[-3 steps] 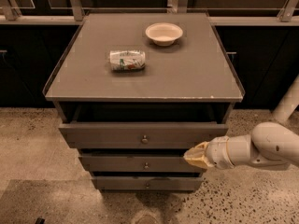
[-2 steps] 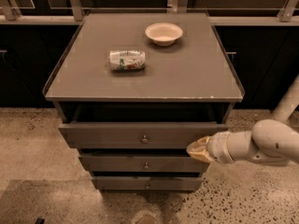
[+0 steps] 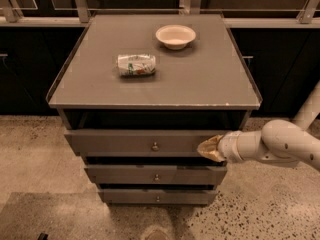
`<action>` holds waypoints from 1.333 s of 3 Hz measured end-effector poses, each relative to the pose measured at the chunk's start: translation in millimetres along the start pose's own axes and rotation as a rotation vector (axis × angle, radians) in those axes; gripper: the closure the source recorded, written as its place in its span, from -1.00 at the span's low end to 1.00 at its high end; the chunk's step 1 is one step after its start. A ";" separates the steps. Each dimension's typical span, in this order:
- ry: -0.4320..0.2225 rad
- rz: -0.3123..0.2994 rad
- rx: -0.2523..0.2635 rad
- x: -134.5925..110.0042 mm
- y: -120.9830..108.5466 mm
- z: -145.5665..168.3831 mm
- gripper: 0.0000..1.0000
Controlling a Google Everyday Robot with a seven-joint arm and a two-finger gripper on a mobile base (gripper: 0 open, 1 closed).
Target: Close top drawer
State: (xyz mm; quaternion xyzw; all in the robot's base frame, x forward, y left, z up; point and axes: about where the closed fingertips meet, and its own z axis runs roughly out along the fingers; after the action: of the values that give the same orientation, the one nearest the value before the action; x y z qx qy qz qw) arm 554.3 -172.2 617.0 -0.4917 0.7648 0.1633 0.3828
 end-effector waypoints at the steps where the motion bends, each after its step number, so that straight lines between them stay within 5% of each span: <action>1: -0.011 -0.008 0.003 -5.8 -8.7 9.7 1.00; 2: -0.011 -0.008 0.002 -4.8 -4.0 7.7 1.00; 3: 0.051 0.070 -0.028 17.9 21.4 -8.4 1.00; 4: 0.079 0.210 0.001 36.1 63.2 -44.0 1.00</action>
Offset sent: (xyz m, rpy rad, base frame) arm 0.0266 0.0154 -0.0060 -0.0225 0.0163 0.0317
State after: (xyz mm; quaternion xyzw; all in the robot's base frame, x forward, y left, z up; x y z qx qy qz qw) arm 472.1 -193.2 610.8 -0.4146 0.8268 0.1826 0.3334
